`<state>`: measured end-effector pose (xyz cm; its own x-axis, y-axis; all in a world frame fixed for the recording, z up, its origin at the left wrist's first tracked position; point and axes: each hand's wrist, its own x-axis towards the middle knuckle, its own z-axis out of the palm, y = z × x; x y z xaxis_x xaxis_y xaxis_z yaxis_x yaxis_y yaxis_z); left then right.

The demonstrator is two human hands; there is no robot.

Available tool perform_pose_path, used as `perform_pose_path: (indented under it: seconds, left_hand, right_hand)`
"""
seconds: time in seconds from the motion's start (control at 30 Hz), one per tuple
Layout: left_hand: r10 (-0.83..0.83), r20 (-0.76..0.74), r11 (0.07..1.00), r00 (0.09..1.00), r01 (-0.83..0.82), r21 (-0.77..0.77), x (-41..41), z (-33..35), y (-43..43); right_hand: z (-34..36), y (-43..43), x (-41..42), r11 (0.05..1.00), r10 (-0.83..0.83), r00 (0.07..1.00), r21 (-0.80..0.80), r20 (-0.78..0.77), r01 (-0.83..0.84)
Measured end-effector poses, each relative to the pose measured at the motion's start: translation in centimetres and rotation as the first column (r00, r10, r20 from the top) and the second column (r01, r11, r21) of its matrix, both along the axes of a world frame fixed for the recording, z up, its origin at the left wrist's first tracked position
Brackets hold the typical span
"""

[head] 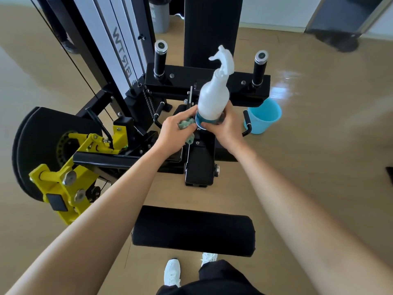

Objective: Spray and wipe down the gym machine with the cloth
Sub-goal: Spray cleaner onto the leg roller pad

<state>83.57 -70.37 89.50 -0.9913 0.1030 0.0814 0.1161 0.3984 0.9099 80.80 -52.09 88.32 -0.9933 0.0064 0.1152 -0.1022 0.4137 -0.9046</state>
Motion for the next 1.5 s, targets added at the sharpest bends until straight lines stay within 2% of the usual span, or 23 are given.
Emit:
perform_pose_path:
  seconds: [0.3,0.6,0.7,0.8,0.87,0.97,1.03,1.1,1.3,1.37,1.5]
  left_hand:
    - [0.077,0.043,0.994,0.996,-0.080,0.068,-0.2,-0.9,-0.9]
    - [0.136,0.113,0.978,0.984,-0.152,0.145,2.2,-1.4,-0.8]
    - [0.126,0.173,0.952,0.977,-0.168,0.255,4.5,-1.3,-1.0]
    - [0.062,0.257,0.886,0.964,-0.171,0.430,7.6,-1.0,-1.4]
    - [-0.009,0.308,0.811,0.951,-0.173,0.558,10.0,-1.5,-1.8]
    - [-0.127,0.373,0.735,0.919,-0.165,0.658,13.6,-3.2,-2.5]
    - [-0.139,0.438,0.759,0.888,-0.189,0.624,16.2,-4.8,-2.7]
    - [-0.123,0.499,0.796,0.858,-0.215,0.565,18.7,-7.1,-2.6]
    - [-0.067,0.709,0.922,0.702,-0.228,0.313,26.2,-13.7,-2.1]
    - [-0.041,0.740,0.932,0.671,-0.242,0.271,27.8,-15.5,-1.9]
    - [0.077,0.766,0.956,0.638,-0.267,0.126,29.1,-18.4,-1.9]
  right_hand:
    - [-0.7,-0.1,-2.0,0.990,0.138,0.990,0.034,0.038,-0.139]
    - [-1.4,-0.1,-0.1,0.991,0.135,0.986,-0.019,0.100,-0.134]
    - [-1.4,0.0,2.5,0.998,0.063,0.991,0.004,0.120,-0.064]
    - [-1.1,-0.4,7.6,0.996,-0.081,0.996,-0.029,0.044,0.082]
    - [-1.2,-1.2,11.9,0.993,-0.069,0.997,-0.098,0.019,0.071]
    - [-2.2,-2.8,18.0,0.980,0.062,0.992,-0.194,0.114,-0.039]
    - [-3.7,-3.5,21.0,0.974,0.150,0.968,-0.199,0.201,-0.110]
    - [-6.0,-4.0,23.5,0.977,0.166,0.946,-0.173,0.279,-0.120]
    - [-12.5,-4.6,29.9,0.999,0.025,0.869,0.009,0.495,-0.033]
    - [-14.3,-4.3,31.8,0.999,-0.041,0.831,0.015,0.555,0.040]
    - [-17.1,-3.0,33.6,0.950,-0.230,0.745,-0.022,0.627,0.312]
